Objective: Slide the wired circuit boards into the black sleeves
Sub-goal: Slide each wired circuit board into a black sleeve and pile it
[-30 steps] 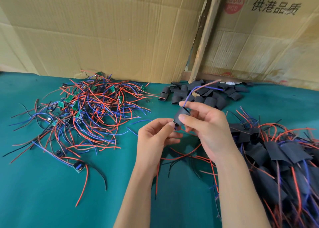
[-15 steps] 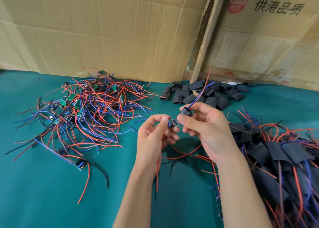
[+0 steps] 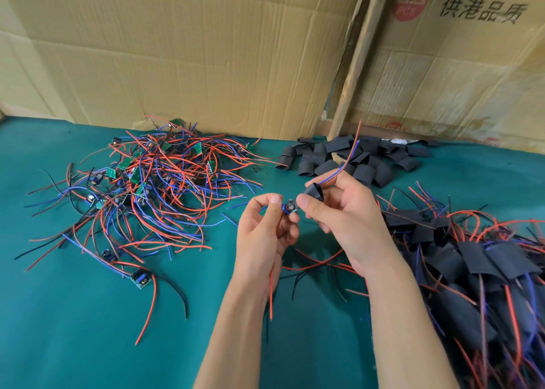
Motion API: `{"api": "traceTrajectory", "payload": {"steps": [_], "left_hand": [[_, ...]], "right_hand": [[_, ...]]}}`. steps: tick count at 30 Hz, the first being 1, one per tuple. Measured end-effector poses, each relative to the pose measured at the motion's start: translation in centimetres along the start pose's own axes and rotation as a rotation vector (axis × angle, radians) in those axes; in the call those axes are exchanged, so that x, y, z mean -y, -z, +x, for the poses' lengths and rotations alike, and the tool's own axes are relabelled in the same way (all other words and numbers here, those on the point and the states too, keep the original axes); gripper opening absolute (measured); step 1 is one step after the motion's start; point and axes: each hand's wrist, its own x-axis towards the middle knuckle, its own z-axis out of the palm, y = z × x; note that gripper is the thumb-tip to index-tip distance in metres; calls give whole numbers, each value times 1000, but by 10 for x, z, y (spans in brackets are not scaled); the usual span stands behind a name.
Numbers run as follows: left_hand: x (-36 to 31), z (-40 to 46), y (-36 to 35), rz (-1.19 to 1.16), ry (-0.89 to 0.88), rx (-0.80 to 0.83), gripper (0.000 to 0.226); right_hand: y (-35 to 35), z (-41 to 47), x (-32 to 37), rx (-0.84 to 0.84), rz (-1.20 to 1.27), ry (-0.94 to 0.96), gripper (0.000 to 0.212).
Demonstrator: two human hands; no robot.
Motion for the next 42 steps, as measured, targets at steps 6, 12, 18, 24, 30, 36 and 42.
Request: {"api": "traceTrajectory", "payload": {"steps": [6, 12, 18, 24, 30, 36, 42], "left_hand": [[1, 1, -1, -23, 14, -20, 12], [1, 1, -2, 38, 6, 1, 11], [2, 0, -2, 91, -28, -8, 18], [4, 0, -2, 128, -54, 6, 25], [1, -1, 5, 58, -25, 89, 15], [1, -1, 5, 30, -21, 70, 11], [-1, -1, 5, -5, 1, 118, 22]], "right_hand": [[-1, 2, -4, -37, -80, 18, 16], [-3, 0, -5, -14, -97, 6, 18], [-6, -1, -3, 15, -47, -51, 21], [-10, -1, -4, -54, 77, -95, 26], [-8, -1, -5, -116, 109, -92, 21], [-1, -2, -3, -20, 66, -105, 26], [-1, -3, -3, 102, 71, -156, 26]]}}
